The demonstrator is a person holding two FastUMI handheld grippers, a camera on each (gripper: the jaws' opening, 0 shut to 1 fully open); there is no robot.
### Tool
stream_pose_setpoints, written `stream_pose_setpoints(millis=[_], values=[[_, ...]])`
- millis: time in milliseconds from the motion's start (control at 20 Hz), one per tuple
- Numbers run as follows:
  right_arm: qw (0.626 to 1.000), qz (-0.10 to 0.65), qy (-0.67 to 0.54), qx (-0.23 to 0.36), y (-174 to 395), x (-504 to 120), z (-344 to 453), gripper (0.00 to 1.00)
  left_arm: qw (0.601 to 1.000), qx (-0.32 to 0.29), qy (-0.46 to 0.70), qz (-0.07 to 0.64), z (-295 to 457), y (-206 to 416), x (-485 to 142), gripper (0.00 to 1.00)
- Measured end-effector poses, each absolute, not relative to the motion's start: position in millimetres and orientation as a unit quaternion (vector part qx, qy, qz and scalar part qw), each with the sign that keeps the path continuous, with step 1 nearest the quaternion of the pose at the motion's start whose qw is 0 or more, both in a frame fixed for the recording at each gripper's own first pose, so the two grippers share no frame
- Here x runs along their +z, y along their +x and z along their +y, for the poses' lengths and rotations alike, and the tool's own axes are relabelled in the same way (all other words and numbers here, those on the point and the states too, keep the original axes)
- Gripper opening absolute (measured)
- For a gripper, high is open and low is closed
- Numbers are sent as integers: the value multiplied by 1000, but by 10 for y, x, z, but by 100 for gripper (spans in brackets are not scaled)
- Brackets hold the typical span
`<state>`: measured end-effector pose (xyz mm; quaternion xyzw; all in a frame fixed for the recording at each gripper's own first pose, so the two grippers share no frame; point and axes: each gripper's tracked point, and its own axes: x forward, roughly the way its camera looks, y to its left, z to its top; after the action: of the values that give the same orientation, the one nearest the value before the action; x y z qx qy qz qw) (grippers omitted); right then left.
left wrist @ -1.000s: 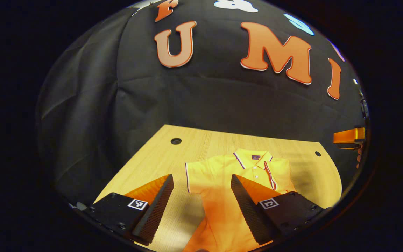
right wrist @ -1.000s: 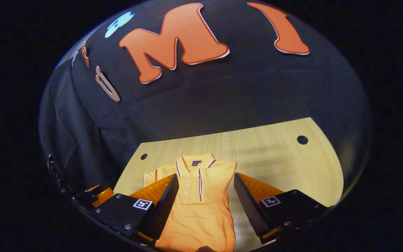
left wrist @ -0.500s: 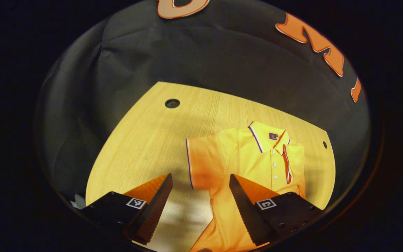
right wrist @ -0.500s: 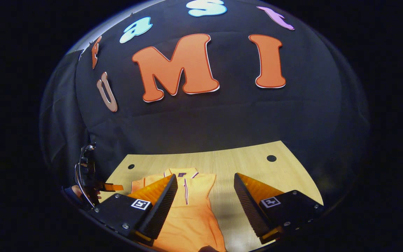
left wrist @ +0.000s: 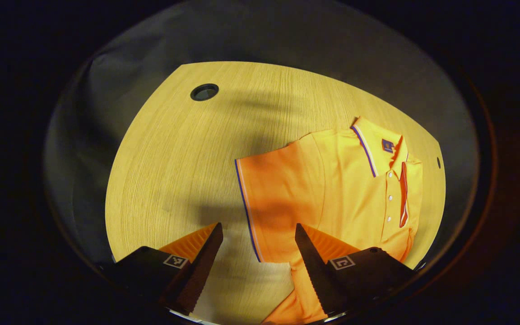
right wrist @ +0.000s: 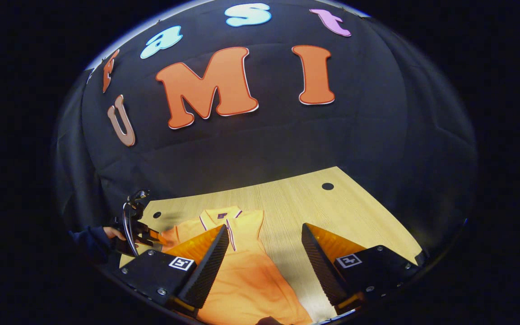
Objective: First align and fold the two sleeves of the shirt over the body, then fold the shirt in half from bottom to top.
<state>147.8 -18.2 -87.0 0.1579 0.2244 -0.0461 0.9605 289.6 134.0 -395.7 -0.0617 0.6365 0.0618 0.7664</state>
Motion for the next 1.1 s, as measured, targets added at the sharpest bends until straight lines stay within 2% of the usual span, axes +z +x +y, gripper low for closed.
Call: stream_pose_setpoints(millis=[200, 250, 300, 400, 500, 550, 650, 850, 1100], values=[[953, 240, 172, -69, 1216, -995, -145, 98, 750, 73, -46, 656, 1347, 2894, -4105, 95], [952, 243, 171, -73, 1174, -1004, -163, 99, 740, 79, -48, 666, 1342, 2840, -4130, 86], [952, 243, 168, -76, 1135, -987, -189, 99, 743, 80, -46, 663, 1338, 2870, -4159, 72], [954, 239, 163, -83, 1089, -964, -265, 98, 747, 80, -46, 658, 1321, 2896, -4118, 68], [952, 242, 170, -84, 1073, -977, -317, 98, 754, 78, -50, 650, 1292, 2934, -4142, 28], [951, 242, 173, -87, 1062, -976, -341, 99, 754, 66, -55, 651, 1258, 2929, -4128, 14], [951, 240, 175, -84, 1044, -979, -364, 99, 766, 41, -80, 636, 1172, 2974, -4028, 14], [949, 247, 177, -81, 1011, -1044, -419, 98, 812, 0, -51, 582, 1080, 3193, -3620, 14], [950, 241, 185, -67, 984, -1015, -427, 98, 831, -53, -18, 553, 571, 3303, -3251, 14]])
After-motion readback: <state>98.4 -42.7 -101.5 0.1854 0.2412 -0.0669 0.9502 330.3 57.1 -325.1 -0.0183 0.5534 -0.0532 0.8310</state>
